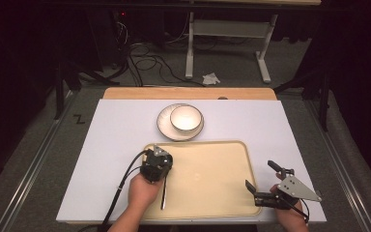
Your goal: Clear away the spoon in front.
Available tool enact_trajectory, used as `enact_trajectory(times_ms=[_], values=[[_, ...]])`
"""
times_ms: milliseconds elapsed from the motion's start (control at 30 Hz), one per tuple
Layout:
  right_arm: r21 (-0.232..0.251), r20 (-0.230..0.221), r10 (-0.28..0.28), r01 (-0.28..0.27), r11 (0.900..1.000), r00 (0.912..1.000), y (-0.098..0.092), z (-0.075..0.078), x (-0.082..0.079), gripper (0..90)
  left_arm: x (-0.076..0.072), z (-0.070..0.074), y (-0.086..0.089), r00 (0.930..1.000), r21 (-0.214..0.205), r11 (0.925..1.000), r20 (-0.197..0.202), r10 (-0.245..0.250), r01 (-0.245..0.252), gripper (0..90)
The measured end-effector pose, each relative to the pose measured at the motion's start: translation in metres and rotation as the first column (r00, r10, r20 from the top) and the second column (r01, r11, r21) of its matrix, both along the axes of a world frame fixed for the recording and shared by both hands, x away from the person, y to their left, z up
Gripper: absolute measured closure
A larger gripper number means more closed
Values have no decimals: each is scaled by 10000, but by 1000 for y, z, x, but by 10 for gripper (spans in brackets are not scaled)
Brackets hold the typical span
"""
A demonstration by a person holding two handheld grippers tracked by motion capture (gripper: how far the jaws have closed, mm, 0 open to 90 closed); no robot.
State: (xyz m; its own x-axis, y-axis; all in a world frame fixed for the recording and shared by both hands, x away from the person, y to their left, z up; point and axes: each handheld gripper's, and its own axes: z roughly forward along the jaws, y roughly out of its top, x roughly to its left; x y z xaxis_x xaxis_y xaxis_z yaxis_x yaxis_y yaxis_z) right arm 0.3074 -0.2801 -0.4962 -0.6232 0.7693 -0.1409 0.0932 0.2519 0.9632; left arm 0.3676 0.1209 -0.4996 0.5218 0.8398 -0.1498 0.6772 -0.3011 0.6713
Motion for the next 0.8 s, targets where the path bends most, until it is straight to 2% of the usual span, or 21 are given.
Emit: enact_trajectory(times_ms=[33, 133, 200, 300, 333, 433, 533, 633, 800], values=[[34, -11, 11, -11, 10000, 10000, 0, 0, 0, 4, -5, 3, 2, 9999, 67, 9999, 84, -127, 127, 900], [16, 16, 22, -22, 10000, 10000, 0, 0, 0, 4, -25, 7, 9, 9981, 690, 9963, 310, -536, 513, 900], [1, -2, 36, -36, 10000, 10000, 0, 0, 0, 4, -42, 7, 14, 9965, 836, 9938, 333, -766, 736, 900], [-93, 41, 94, -94, 9999, 9999, 2, 0, 0, 4, -70, 2, 18, 9929, 1132, 9871, 238, -1164, 1130, 900], [-68, 14, 138, -138, 9999, 9999, 2, 0, 0, 4, -78, 0, 18, 9923, 1096, 9869, 225, -1216, 1184, 900], [-55, -63, 86, -87, 9999, 9999, 4, 0, 0, 4, -93, -9, 16, 9900, 1251, 9829, 234, -1388, 1348, 900], [-15, -56, 16, -16, 10000, 10000, 6, 1, 1, 4, -96, -8, 14, 9879, 1181, 9813, 127, -1543, 1517, 900], [-78, -33, 143, -143, 9999, 9999, 8, 0, 1, 4, -97, -9, 13, 9868, 683, 9845, 11, -1617, 1613, 900], [-41, -130, 23, -24, 10000, 9999, 8, 0, 2, 4, -96, -9, 9, 9823, 726, 9797, 3, -1873, 1868, 900]])
